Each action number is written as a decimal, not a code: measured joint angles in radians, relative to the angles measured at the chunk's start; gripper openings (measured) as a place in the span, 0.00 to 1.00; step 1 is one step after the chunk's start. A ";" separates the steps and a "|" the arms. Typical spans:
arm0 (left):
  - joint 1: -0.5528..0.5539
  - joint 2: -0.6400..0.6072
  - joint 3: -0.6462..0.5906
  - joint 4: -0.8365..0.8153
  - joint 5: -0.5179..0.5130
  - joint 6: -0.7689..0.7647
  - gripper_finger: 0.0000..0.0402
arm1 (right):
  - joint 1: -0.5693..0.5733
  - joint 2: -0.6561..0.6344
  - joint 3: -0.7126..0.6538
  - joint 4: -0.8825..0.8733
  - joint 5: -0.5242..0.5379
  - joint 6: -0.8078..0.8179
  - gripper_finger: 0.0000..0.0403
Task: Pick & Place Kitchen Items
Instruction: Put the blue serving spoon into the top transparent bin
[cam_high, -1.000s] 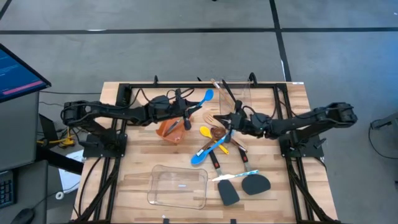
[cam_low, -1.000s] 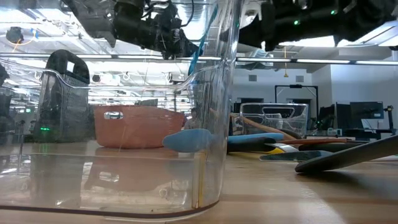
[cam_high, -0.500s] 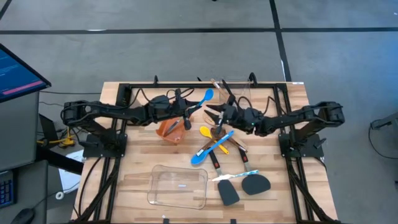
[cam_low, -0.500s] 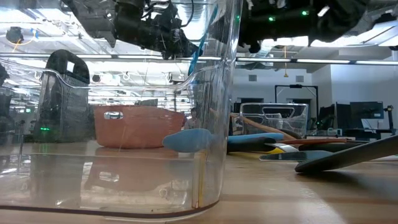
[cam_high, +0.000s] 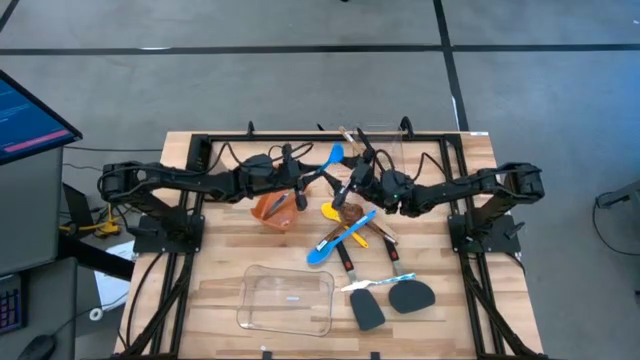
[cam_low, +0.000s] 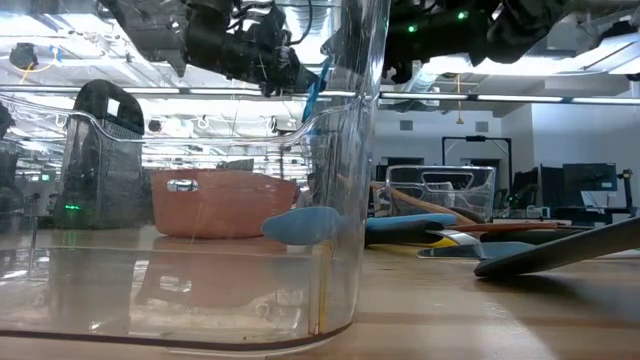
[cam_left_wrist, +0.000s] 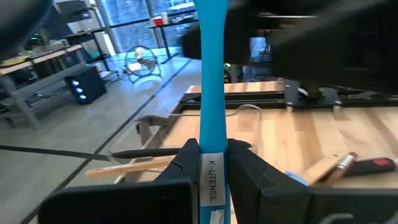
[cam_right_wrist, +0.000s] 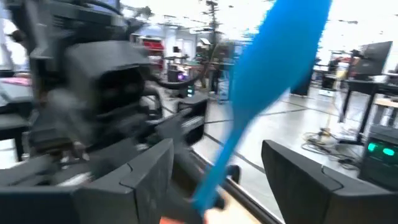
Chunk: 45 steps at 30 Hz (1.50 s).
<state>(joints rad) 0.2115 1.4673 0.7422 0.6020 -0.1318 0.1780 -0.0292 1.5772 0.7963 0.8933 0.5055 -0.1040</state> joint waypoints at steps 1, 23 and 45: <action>0.000 0.000 0.000 0.000 0.001 0.001 0.07 | 0.000 0.000 0.000 -0.001 0.001 0.000 0.59; -0.016 0.000 0.000 0.004 0.009 -0.001 0.07 | -0.016 0.000 0.000 0.013 -0.013 0.001 0.13; -0.016 -0.006 0.000 0.003 -0.060 -0.029 0.33 | -0.012 -0.255 -0.002 -0.373 0.079 -0.036 0.05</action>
<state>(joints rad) 0.1959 1.4610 0.7422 0.6048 -0.1917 0.1493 -0.0412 1.3217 0.7944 0.5199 0.5843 -0.1402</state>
